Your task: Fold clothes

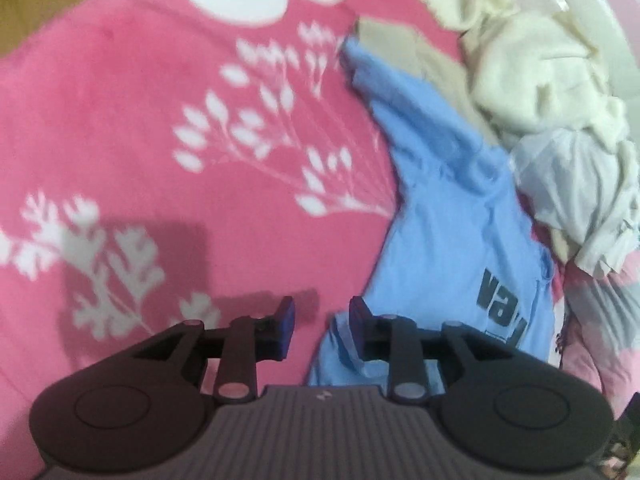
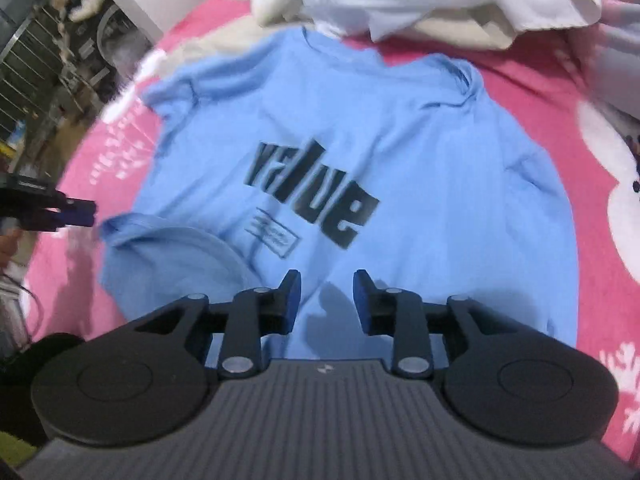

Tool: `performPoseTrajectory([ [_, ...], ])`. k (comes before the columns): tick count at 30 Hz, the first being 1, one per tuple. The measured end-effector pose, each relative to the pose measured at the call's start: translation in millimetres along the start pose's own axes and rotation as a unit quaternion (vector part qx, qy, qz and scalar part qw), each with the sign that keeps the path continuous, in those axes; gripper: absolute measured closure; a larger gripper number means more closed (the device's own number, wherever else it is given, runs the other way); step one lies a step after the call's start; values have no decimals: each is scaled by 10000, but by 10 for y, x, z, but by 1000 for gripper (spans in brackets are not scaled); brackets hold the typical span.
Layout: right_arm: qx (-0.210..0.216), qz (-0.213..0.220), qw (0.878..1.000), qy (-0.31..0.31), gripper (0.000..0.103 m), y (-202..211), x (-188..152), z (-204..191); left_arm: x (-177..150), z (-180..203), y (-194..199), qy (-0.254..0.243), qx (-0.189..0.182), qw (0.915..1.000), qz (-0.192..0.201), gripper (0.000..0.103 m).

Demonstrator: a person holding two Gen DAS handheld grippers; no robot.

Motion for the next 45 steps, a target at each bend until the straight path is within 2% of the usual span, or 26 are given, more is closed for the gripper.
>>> performPoseTrajectory([
  [2, 84, 96, 9988, 463, 71, -29, 17, -236, -52, 30, 99, -568, 221, 9979, 226, 68],
  [3, 131, 91, 9967, 797, 69, -73, 29, -382, -117, 49, 167, -951, 386, 9942, 331, 64],
  [4, 161, 69, 9939, 1092, 67, -115, 61, -518, -172, 140, 157, -1438, 631, 9868, 391, 61],
  [5, 183, 43, 9906, 1354, 64, -151, 105, -641, -226, 248, 129, -1945, 893, 9758, 440, 59],
  [7, 87, -35, 9831, 1827, 62, -305, 201, -862, -346, 431, 77, -2843, 1368, 9477, 487, 56],
  [8, -66, -62, 9780, 2082, 62, -397, 249, -982, -398, 492, 27, -3147, 1510, 9360, 449, 55],
  [9, -137, -69, 9722, 2335, 62, -469, 280, -1102, -434, 530, -22, -3342, 1565, 9286, 401, 55],
  [11, -163, -71, 9589, 2832, 62, -572, 328, -1334, -476, 558, -63, -3555, 1563, 9208, 365, 56],
  [13, -333, -116, 9344, 3544, 62, -695, 329, -1609, -511, 580, -97, -3783, 1582, 9113, 371, 56],
  [15, -627, -150, 9096, 4106, 62, -818, 306, -1794, -548, 613, -140, -4126, 1652, 8950, 368, 56],
  [17, -821, -230, 8979, 4318, 65, -948, 323, -1866, -586, 641, -189, -4463, 1729, 8776, 291, 56],
  [21, -1192, -285, 8968, 4252, 67, -1211, 463, -1835, -669, 648, -247, -4891, 1813, 8530, 171, 49],
  [24, -858, -261, 9280, 3616, 68, -1252, 672, -1712, -679, 661, -330, -5137, 1988, 8343, 233, 45],
  [26, -474, -217, 9523, 3007, 68, -1214, 794, -1592, -598, 668, -399, -5050, 2037, 8384, 254, 45],
  [28, -338, -134, 9622, 2700, 68, -1155, 813, -1501, -502, 687, -457, -4927, 2011, 8462, 269, 50],
  [30, -236, -53, 9693, 2449, 68, -1089, 811, -1415, -386, 704, -481, -4749, 1816, 8609, 199, 51],
  [34, 4, 202, 9767, 2137, 67, -862, 721, -1269, -166, 690, -518, -4296, 1326, 8931, -137, 51],
  [38, 169, 361, 9863, 1599, 64, -476, 459, -961, 2, 618, -488, -3707, 758, 9248, -400, 54],
  [42, 251, 357, 9989, 146, 62, -56, 47, -362, 106, 562, -421, -3141, 260, 9480, -439, 57],
  [44, 363, 338, 9962, -717, 62, 107, -212, -87, 136, 542, -411, -2881, 94, 9566, -431, 60],
  [45, 432, 316, 9929, -1060, 62, 163, -339, 10, 141, 541, -413, -2789, 78, 9594, -415, 69],
])
Point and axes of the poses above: each gripper's, at about its wrist camera, not at the fingertips, and y roughly against the way its jaws point, z to its right, x to its top, the point moved 2 cm from there along -y, roughly the way its jaws point, and after that the axes turned 15 degrees about -z, right-handed, at the moved point
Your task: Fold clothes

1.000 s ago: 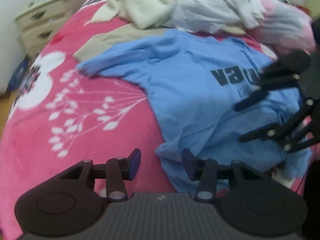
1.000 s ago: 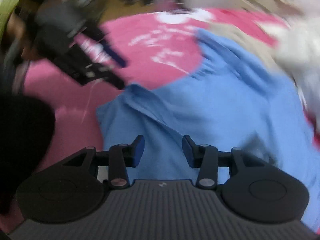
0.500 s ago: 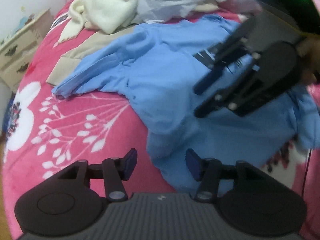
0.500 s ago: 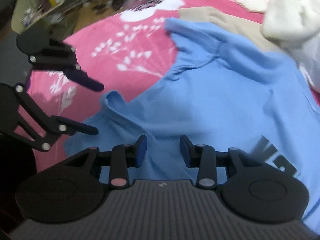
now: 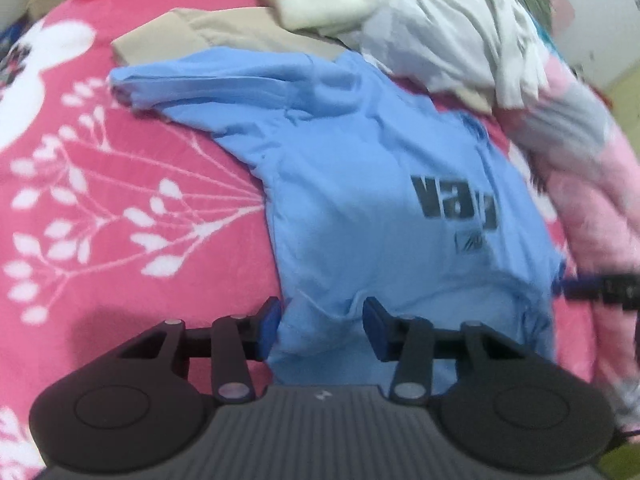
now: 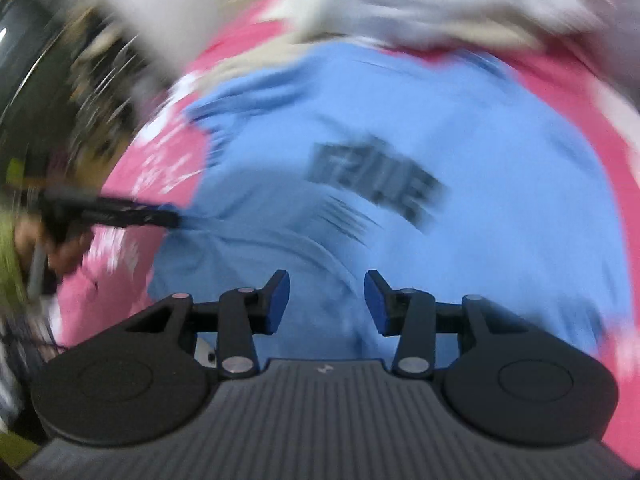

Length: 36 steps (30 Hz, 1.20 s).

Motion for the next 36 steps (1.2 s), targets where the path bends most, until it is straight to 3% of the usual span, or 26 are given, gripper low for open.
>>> performPoseTrajectory([
  [1, 44, -32, 9997, -257, 62, 43, -103, 76, 4, 1, -12, 75, 22, 10000, -7, 78],
  [6, 120, -334, 9970, -694, 62, -56, -491, 43, 5, 63, -39, 318, 364, 9988, 76, 93],
  [9, 283, -475, 9956, -753, 62, -244, -588, -131, 8, 136, 2, 364, 588, 9973, 258, 95],
  [17, 10, -910, 9890, -1166, 62, -776, -727, -349, 5, 260, 64, 536, 1103, 9910, 543, 97],
  [18, -9, -929, 9882, -1217, 64, -840, -744, -350, 0, 269, 78, 575, 1145, 9899, 603, 97],
  [20, -25, -880, 9884, -1237, 90, -863, -770, -358, -17, 295, 123, 584, 1216, 9884, 703, 97],
  [21, -49, -784, 9899, -1181, 97, -799, -786, -368, -33, 314, 160, 553, 1268, 9874, 769, 97],
  [24, -100, -524, 9941, -947, 99, -509, -791, -362, -124, 371, 319, 423, 1417, 9845, 942, 97],
  [27, -350, -303, 9978, -474, 99, -21, -758, -242, -257, 427, 507, 254, 1557, 9819, 1051, 97],
  [30, -885, -266, 9955, 200, 99, 362, -701, -65, -384, 462, 666, 137, 1705, 9792, 1095, 97],
  [36, -2268, 134, 9645, 1350, 100, 854, -312, 74, -525, 602, 1083, 6, 1869, 9713, 1473, 98],
])
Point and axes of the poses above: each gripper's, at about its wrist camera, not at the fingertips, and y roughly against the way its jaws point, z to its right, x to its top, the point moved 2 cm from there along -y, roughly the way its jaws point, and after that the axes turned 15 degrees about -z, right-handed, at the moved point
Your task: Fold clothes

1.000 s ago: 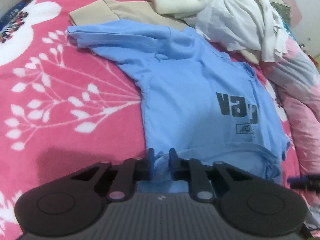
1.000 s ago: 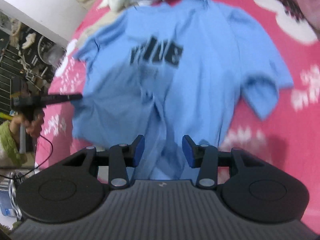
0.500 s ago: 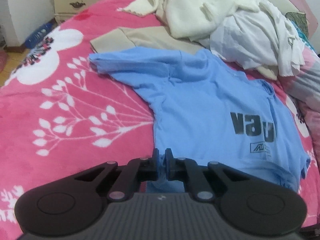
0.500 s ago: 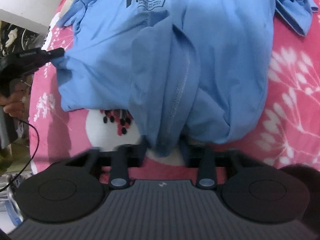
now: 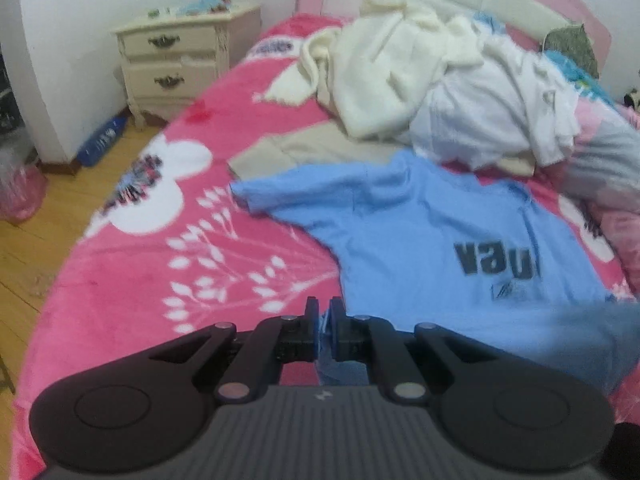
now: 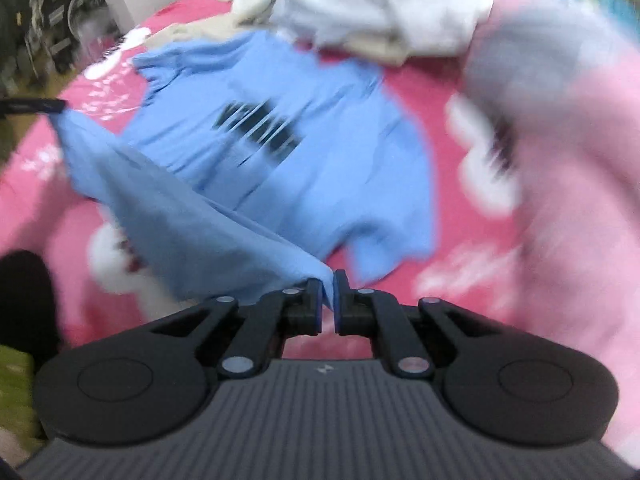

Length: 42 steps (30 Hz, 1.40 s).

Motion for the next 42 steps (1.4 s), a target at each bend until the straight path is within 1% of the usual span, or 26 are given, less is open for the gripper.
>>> performPoseTrajectory([
  [2, -227, 326, 9988, 295, 100, 223, 70, 70, -5, 24, 224, -140, 56, 9997, 191, 98],
  [4, -317, 488, 9960, 681, 100, 424, 53, 47, -63, 49, 433, -286, 72, 9991, 294, 98],
  [6, -96, 314, 9939, 1050, 100, 494, -68, -21, -183, 51, 541, -370, 107, 9991, 193, 98],
  [9, 316, -280, 9858, 1627, 100, 331, -353, -207, -401, 19, 570, -392, 174, 9990, -103, 98],
  [11, 619, -672, 9799, 1774, 100, 139, -508, -272, -536, -31, 499, -265, 181, 9989, -347, 98],
  [13, 786, -878, 9770, 1775, 100, -73, -563, -270, -512, -68, 326, -51, 119, 9989, -443, 98],
  [14, 766, -903, 9771, 1769, 100, -184, -526, -242, -492, -86, 233, 61, 84, 9988, -483, 98],
  [17, 612, -609, 9867, 1374, 100, -402, -37, 61, 31, -37, 113, 362, -4, 9991, -213, 98],
  [18, 541, -386, 9909, 1167, 100, -335, 188, 204, 277, -16, 195, 480, -51, 9988, 8, 98],
  [20, 370, 191, 9968, 685, 100, -46, 694, 529, 830, 32, 692, 494, -149, 9955, 797, 98],
  [21, 269, 565, 9968, 500, 100, 218, 916, 677, 1107, 57, 957, 488, -198, 9913, 1206, 98],
  [22, 158, 987, 9944, 346, 100, 551, 1120, 817, 1349, 80, 1321, 400, -224, 9849, 1667, 98],
  [23, 17, 1507, 9884, 189, 100, 985, 1314, 967, 1582, 104, 1710, 292, -244, 9762, 2137, 98],
  [24, -107, 2007, 9796, 67, 100, 1432, 1454, 1090, 1814, 129, 2099, 183, -264, 9650, 2602, 98],
  [25, -203, 2456, 9692, -16, 100, 1855, 1540, 1182, 1956, 163, 2457, 73, -271, 9534, 3004, 98],
  [26, -327, 2931, 9555, -67, 100, 2315, 1579, 1249, 2049, 208, 2847, -78, -261, 9389, 3431, 98],
  [28, -632, 3648, 9289, -3, 100, 3029, 1525, 1254, 2077, 305, 3464, -335, -218, 9128, 4064, 98],
  [29, -789, 3952, 9151, 75, 100, 3331, 1434, 1204, 2034, 350, 3677, -442, -182, 9033, 4263, 98],
  [30, -928, 4177, 9037, 174, 100, 3556, 1330, 1136, 1959, 394, 3856, -551, -113, 8948, 4430, 98],
  [31, -1047, 4340, 8944, 268, 100, 3708, 1222, 1062, 1858, 421, 3966, -632, -64, 8897, 4521, 98],
  [32, -1146, 4440, 8880, 348, 100, 3792, 1099, 988, 1752, 443, 4060, -706, -21, 8854, 4594, 98],
  [33, -1236, 4510, 8829, 423, 100, 3848, 970, 914, 1622, 457, 4097, -753, 11, 8848, 4598, 98],
  [34, -1277, 4509, 8821, 478, 100, 3824, 855, 857, 1491, 467, 4087, -789, 57, 8863, 4563, 98],
  [36, -1302, 4426, 8854, 566, 100, 3689, 640, 762, 1195, 464, 3962, -825, 124, 8943, 4396, 98],
  [40, -1190, 4013, 9055, 693, 100, 3103, 213, 611, 584, 427, 3504, -798, 209, 9197, 3839, 98],
  [42, -1060, 3690, 9205, 723, 100, 2709, -11, 539, 269, 428, 3200, -867, 295, 9346, 3438, 98],
])
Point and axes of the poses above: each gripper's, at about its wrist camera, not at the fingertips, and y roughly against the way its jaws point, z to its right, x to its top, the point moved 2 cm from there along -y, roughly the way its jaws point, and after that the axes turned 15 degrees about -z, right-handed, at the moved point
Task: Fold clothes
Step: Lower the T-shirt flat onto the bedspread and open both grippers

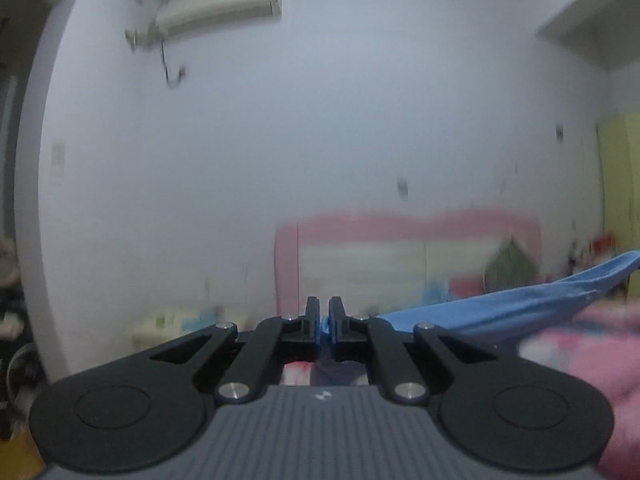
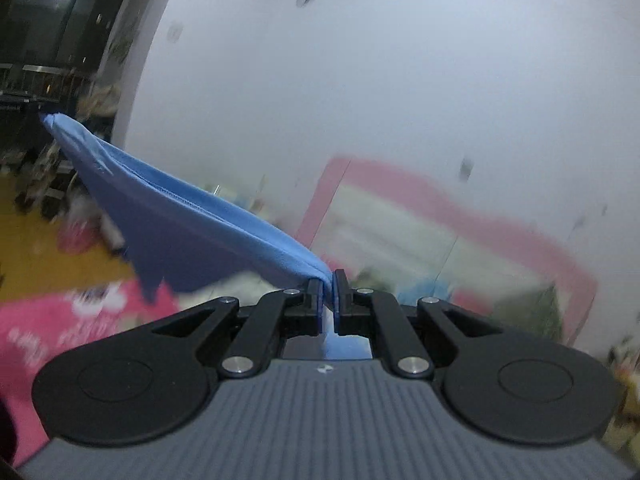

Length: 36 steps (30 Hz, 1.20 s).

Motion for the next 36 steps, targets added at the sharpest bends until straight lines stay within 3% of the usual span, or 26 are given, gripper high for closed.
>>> performPoseTrajectory([
  [4, 421, -882, 9952, -11, 100, -376, -800, -351, -873, 238, -221, -307, 32, 9951, -941, 98],
  [7, 700, -1721, 9825, 92, 100, -711, -1452, -671, -1569, 452, -537, -702, -54, 9819, -1759, 98],
  [10, 908, -2453, 9647, 297, 100, -1054, -1981, -980, -2274, 687, -898, -1196, -161, 9572, -2630, 98],
  [14, 1224, -3287, 9354, 450, 100, -1557, -2598, -1265, -2953, 831, -1285, -1636, -303, 9204, -3538, 98],
  [18, 1456, -3729, 9145, 592, 100, -1803, -2887, -1425, -3277, 888, -1384, -2034, -578, 8912, -4012, 98],
  [22, 1664, -3907, 9032, 621, 98, -1913, -3037, -1479, -3465, 961, -1392, -2297, -915, 8575, -4513, 97],
  [25, 1793, -4143, 8900, 644, 96, -2007, -3124, -1469, -3577, 933, -1393, -2175, -1092, 8426, -4805, 92],
  [28, 1823, -4380, 8792, 433, 88, -2046, -3274, -1380, -3551, 794, -1371, -1770, -1199, 8336, -5093, 82],
  [32, 1711, -4495, 8760, -368, 78, -1894, -3341, -1045, -3398, 597, -1281, -1185, -1101, 8284, -5362, 75],
  [36, 1694, -3992, 8923, -1254, 78, -1769, -3193, -725, -3095, 420, -1176, -372, -671, 8380, -5403, 64],
])
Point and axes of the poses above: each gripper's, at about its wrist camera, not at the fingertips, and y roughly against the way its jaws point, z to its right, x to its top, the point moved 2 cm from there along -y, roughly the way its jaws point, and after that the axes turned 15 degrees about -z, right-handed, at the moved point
